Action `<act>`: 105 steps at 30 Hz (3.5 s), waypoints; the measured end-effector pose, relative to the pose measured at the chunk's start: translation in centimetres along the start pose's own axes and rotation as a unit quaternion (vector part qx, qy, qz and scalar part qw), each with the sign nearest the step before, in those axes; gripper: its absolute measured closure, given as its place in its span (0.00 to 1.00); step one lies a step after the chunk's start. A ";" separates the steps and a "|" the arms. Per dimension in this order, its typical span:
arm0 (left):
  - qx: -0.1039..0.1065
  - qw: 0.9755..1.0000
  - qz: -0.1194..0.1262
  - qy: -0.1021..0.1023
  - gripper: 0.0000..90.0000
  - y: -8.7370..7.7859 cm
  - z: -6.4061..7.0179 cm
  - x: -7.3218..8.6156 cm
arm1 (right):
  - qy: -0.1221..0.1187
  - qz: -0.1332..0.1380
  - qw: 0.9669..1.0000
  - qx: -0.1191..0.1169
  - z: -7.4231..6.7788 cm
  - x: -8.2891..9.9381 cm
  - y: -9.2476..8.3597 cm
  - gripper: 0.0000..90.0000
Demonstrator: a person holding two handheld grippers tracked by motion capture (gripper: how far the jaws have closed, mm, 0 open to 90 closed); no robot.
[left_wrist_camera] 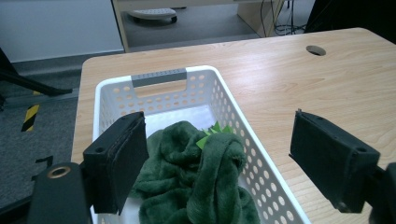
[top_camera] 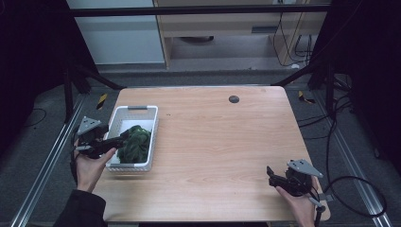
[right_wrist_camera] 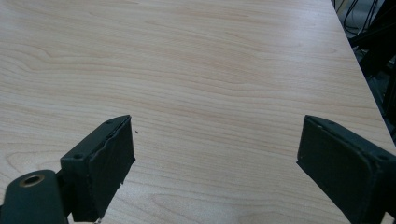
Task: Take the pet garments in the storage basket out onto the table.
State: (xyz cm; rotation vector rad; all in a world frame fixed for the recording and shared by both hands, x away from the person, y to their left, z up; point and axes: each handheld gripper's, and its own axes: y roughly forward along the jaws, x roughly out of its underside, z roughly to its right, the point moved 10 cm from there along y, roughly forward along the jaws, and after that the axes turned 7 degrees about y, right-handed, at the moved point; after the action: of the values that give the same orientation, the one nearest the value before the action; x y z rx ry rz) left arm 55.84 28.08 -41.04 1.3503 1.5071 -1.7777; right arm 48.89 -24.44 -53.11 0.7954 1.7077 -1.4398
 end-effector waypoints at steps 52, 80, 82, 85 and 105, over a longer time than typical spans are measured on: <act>0.026 0.985 -0.157 0.069 0.24 5.6 0.8 2.4 | -0.001 -0.013 1.000 -0.009 0.0 0.2 0.3 0.12; 0.046 0.973 -0.211 0.080 0.31 7.2 1.7 4.4 | -0.003 -0.021 1.000 -0.014 -0.1 0.4 0.5 0.11; 0.048 0.972 -0.214 0.081 0.33 7.3 1.8 4.6 | -0.003 -0.022 1.000 -0.015 -0.1 0.4 0.5 0.12; 0.048 0.972 -0.216 0.084 0.34 7.5 1.8 4.7 | -0.003 -0.023 1.000 -0.016 -0.2 0.5 0.5 0.12; 0.051 0.962 -0.253 0.089 0.52 8.8 1.7 6.4 | 0.001 -0.026 0.999 -0.021 -0.3 0.6 0.5 0.12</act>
State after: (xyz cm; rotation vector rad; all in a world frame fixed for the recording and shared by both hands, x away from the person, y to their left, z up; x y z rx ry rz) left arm 59.68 25.42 -50.98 1.2764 2.0257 -2.1018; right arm 48.99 -24.07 -53.83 0.7353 1.7662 -1.4345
